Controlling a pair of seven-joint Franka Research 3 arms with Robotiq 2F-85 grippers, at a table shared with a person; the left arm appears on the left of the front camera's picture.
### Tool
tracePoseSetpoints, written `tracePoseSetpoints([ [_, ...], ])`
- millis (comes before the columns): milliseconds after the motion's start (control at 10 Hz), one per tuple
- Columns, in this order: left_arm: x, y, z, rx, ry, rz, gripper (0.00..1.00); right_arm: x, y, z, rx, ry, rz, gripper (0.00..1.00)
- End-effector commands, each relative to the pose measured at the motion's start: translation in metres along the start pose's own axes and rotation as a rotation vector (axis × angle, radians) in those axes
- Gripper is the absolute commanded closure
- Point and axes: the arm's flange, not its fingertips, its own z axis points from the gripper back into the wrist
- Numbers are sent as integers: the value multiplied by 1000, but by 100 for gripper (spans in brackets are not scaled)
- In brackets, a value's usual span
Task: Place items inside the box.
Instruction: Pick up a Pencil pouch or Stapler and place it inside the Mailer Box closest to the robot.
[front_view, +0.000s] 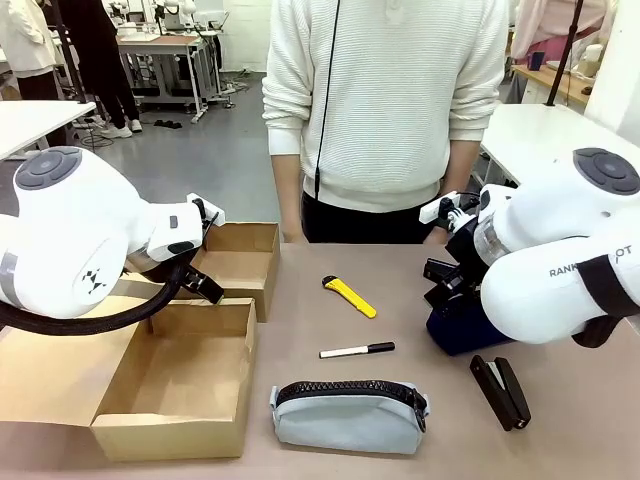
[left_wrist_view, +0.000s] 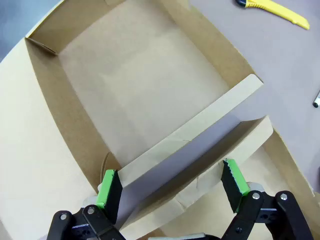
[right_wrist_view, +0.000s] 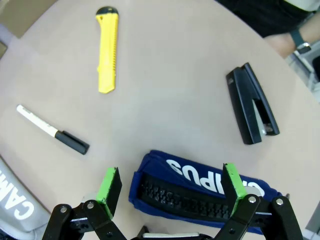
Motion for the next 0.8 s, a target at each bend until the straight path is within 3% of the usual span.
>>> tracePoseSetpoints([
  [0,0,0,0,0,0,0,0,0,0,0,0,0,-1,0],
  [100,0,0,0,0,0,0,0,0,0,0,0,0,0,0],
  [200,4,3,26,-82,-21,59,0,0,-8,30,77,-21,-35,0],
  [400,7,10,98,-236,-30,257,0,-12,-38,101,106,22,-365,0],
  [500,4,14,129,-279,-68,352,0,-29,-54,133,175,-25,-469,0],
  [700,-26,42,184,-607,-113,353,0,-96,-95,198,482,-111,-492,0],
])
